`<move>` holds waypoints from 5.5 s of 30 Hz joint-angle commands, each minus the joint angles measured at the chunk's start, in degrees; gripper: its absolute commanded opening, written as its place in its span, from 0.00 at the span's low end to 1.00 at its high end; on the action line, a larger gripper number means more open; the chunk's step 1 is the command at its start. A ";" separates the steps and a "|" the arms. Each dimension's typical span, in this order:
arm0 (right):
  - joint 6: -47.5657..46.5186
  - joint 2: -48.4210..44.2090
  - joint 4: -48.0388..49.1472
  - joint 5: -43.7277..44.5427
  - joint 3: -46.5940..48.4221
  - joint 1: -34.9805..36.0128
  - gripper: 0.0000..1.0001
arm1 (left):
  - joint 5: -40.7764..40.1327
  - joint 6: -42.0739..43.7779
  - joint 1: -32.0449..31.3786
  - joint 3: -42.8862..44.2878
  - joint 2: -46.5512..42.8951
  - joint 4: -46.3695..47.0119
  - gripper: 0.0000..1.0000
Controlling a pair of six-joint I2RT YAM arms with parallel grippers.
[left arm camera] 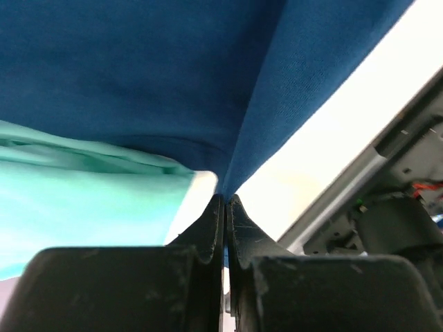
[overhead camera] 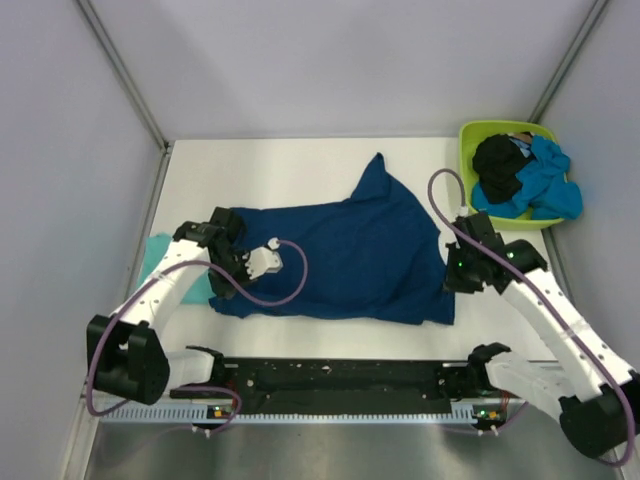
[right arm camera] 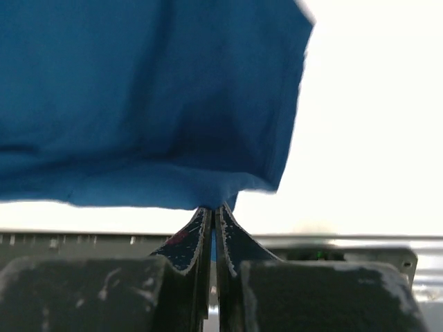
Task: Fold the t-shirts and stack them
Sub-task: Flatten out the tshirt, then fold the flattened tshirt in 1/3 of the way
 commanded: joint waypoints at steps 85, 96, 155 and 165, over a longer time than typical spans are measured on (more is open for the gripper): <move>-20.99 -6.09 -15.26 -17.08 7.09 -26.28 0.00 | -6.54 -4.87 -12.92 -10.72 -19.76 2.40 0.00; -20.46 14.46 4.15 -17.27 16.74 -25.57 0.00 | -21.29 -9.87 -10.37 -3.34 -4.85 23.04 0.00; -11.86 21.18 29.11 -19.61 -1.41 -30.75 0.53 | -6.71 4.80 -3.86 -7.27 6.86 37.97 0.70; -3.34 15.44 44.04 -22.77 -18.30 -36.81 0.45 | -13.48 6.47 -3.95 -11.77 13.45 50.21 0.52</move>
